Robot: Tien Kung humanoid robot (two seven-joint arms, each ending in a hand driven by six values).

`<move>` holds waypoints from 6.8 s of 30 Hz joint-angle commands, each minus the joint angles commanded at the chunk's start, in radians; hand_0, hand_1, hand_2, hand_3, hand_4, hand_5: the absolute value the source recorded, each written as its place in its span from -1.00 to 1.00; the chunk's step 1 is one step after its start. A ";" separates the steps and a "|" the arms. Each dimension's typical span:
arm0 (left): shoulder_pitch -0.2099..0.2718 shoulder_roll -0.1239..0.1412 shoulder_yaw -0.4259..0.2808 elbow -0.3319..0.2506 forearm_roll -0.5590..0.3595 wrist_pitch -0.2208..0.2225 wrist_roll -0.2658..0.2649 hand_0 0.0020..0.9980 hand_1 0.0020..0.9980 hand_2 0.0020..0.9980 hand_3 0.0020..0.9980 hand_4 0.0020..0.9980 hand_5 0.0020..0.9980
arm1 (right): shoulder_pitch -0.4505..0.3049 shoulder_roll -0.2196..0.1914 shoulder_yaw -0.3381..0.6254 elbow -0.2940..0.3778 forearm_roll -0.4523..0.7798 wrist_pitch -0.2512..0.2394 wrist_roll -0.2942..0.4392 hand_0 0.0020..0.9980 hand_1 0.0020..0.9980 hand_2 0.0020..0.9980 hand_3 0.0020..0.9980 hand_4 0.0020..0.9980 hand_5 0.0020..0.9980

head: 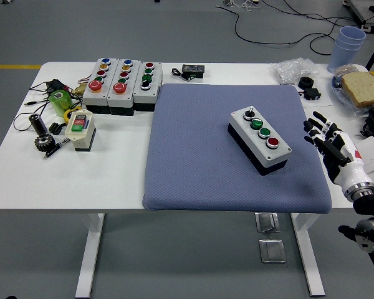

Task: Pick up the button,place it on the desk,press the button,press the button

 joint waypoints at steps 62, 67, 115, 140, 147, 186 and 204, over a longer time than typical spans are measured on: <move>-0.017 0.004 -0.003 0.000 -0.018 -0.008 0.001 0.30 0.27 0.27 0.10 -0.35 0.72 | 0.433 0.195 -0.257 -0.347 -0.800 0.108 -0.571 0.98 0.88 1.00 0.98 1.00 -0.41; -0.015 0.003 -0.004 0.000 -0.015 -0.008 0.000 0.30 0.27 0.27 0.10 -0.35 0.72 | 0.446 0.201 -0.272 -0.359 -0.809 0.133 -0.602 0.95 0.85 1.00 0.99 1.00 -0.40; -0.020 0.008 -0.008 0.000 -0.014 -0.007 0.005 0.30 0.27 0.27 0.11 -0.36 0.72 | 0.464 0.129 -0.357 -0.316 -0.993 0.148 -0.618 -0.71 -0.73 -0.26 0.21 0.72 -0.46; -0.023 0.009 -0.013 0.000 -0.014 -0.006 0.005 0.30 0.27 0.27 0.10 -0.35 0.72 | 0.470 -0.013 -0.542 -0.126 -0.937 0.198 -0.134 -0.81 -0.88 -0.44 0.09 0.62 -0.49; -0.022 0.008 -0.012 0.000 -0.010 -0.005 0.004 0.30 0.27 0.27 0.10 -0.35 0.72 | 0.466 -0.027 -0.593 -0.115 -0.926 0.213 -0.119 -0.80 -0.88 -0.44 0.09 0.62 -0.48; -0.009 0.004 -0.011 0.000 -0.004 -0.011 0.002 0.30 0.27 0.26 0.10 -0.35 0.72 | 0.500 0.024 -0.682 -0.284 -0.989 0.122 -0.036 -0.02 -0.25 0.05 0.25 0.56 -0.51; -0.018 0.005 -0.012 0.000 -0.009 -0.011 0.001 0.30 0.27 0.27 0.10 -0.35 0.72 | 0.503 0.026 -0.669 -0.287 -1.002 0.167 -0.051 0.65 0.32 0.50 0.59 0.66 -0.51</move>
